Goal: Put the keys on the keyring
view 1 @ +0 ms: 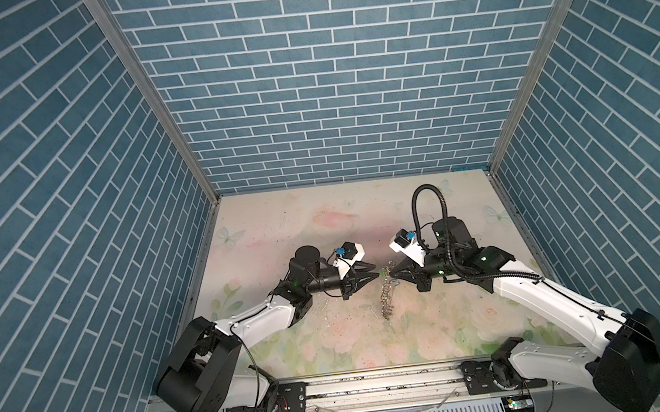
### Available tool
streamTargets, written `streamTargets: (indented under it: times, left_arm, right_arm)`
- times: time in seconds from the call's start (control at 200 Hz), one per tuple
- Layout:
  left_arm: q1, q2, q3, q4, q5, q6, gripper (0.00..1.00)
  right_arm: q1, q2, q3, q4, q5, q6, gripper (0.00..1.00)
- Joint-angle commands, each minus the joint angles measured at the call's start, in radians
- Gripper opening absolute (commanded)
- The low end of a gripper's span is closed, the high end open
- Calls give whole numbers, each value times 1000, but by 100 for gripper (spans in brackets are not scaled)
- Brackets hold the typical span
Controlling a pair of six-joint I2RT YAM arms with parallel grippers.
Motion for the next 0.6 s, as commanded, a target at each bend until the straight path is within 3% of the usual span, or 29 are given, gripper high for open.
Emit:
streamTargets:
  times: [0.0, 0.305, 0.595]
  left_arm:
    - [3, 24, 21, -18, 79, 7, 26]
    - [0, 35, 23, -21, 154, 0, 22]
    - [-15, 51, 52, -96, 163, 30, 12]
  right_arm:
    - [29, 22, 77, -44, -2, -72, 0]
    - [64, 52, 106, -46, -14, -104, 0]
    - [71, 49, 107, -36, -21, -110, 0]
